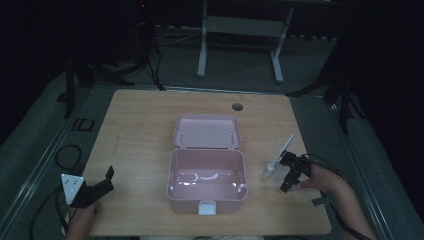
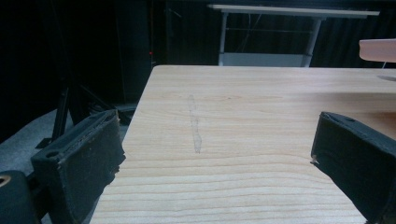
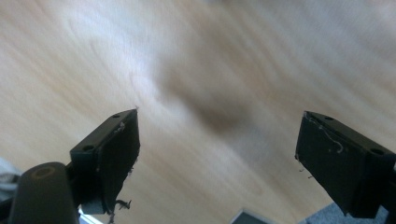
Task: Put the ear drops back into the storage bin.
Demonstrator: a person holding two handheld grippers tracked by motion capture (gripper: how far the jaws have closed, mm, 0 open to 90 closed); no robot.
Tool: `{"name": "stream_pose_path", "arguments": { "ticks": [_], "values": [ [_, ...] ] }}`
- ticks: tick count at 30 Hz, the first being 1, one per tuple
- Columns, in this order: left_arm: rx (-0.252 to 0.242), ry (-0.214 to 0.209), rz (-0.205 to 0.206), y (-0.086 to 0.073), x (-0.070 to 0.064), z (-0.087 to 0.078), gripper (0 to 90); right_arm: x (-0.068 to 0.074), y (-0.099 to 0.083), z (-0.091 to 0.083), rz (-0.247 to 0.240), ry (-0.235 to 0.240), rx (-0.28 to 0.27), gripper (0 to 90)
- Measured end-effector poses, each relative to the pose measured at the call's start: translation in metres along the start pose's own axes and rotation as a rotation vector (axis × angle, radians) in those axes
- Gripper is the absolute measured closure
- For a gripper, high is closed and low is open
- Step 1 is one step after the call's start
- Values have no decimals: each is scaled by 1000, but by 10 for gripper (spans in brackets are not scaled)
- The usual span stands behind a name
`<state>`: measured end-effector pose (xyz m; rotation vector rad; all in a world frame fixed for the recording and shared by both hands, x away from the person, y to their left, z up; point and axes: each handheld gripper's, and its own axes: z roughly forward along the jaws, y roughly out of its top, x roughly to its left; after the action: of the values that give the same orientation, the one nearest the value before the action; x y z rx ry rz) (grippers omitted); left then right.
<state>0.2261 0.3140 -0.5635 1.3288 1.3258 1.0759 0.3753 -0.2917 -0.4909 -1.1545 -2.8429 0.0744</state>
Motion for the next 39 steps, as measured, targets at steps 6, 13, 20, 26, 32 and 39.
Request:
{"name": "stream_pose_path", "arguments": {
  "ticks": [6,13,20,26,32,39],
  "values": [
    [1,-1,0,0,0,0,24,0,17,-2,10,1,-11,136],
    [0,-2,0,0,0,0,23,1,36,-2,9,7,-11,158],
    [-2,-2,3,0,0,0,24,4,53,-1,-22,24,-4,281],
    [-1,-4,4,0,0,0,24,6,64,4,-37,20,0,383],
    [-2,-5,6,0,0,0,24,7,69,9,-69,24,16,485],
    [-2,-5,7,0,0,0,23,5,70,11,-71,13,13,569]
  ]
}}
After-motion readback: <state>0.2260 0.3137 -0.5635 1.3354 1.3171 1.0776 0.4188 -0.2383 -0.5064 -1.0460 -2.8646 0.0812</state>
